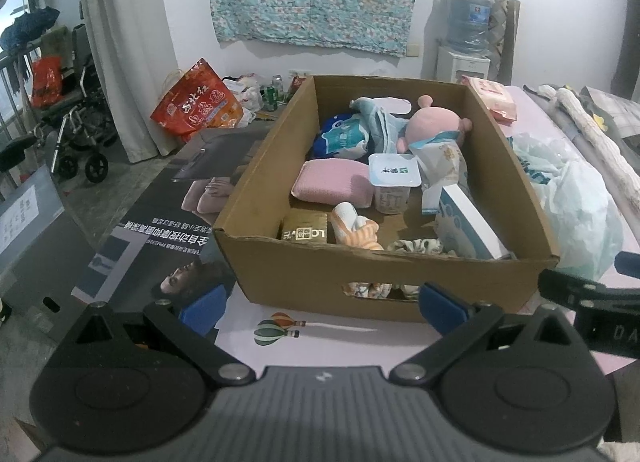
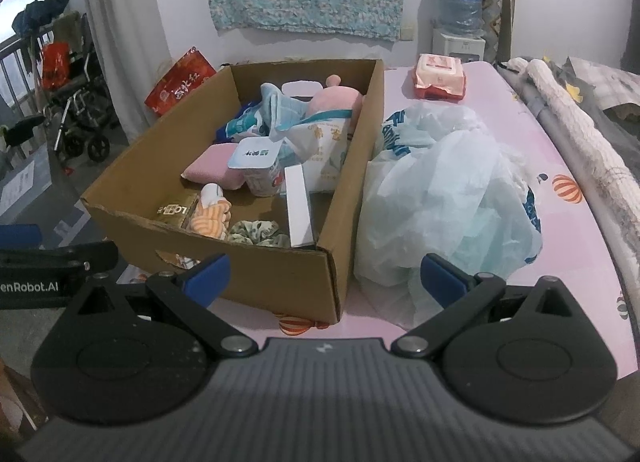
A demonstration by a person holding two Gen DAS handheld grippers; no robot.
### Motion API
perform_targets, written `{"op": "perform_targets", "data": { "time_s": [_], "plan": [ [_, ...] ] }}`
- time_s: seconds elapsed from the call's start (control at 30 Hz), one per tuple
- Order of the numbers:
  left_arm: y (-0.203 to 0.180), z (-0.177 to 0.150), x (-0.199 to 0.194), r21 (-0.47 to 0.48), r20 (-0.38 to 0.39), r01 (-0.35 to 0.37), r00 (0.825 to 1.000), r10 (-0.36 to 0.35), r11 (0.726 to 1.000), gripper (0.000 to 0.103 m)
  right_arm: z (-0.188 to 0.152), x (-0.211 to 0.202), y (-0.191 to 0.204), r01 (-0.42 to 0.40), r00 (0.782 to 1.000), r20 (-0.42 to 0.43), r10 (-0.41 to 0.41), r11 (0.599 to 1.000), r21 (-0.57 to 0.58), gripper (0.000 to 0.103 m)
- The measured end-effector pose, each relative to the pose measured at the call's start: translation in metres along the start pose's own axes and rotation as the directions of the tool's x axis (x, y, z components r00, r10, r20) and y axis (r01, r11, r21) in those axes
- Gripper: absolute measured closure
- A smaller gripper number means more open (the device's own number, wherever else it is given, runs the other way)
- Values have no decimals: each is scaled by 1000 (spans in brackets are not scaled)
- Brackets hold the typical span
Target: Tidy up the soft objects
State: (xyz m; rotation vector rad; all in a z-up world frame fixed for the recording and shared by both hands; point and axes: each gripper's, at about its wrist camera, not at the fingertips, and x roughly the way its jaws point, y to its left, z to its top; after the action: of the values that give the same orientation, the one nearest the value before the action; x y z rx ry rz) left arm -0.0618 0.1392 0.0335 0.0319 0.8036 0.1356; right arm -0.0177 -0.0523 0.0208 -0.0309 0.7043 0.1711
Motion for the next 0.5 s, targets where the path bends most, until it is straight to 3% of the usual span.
{"op": "perform_targets", "data": {
  "time_s": [0.5],
  "plan": [
    [-2, 0, 3, 9, -7, 3, 1000, -3, 1000, 0, 0, 0, 0, 6, 1000, -9, -7, 1000, -6, 1]
  ]
}}
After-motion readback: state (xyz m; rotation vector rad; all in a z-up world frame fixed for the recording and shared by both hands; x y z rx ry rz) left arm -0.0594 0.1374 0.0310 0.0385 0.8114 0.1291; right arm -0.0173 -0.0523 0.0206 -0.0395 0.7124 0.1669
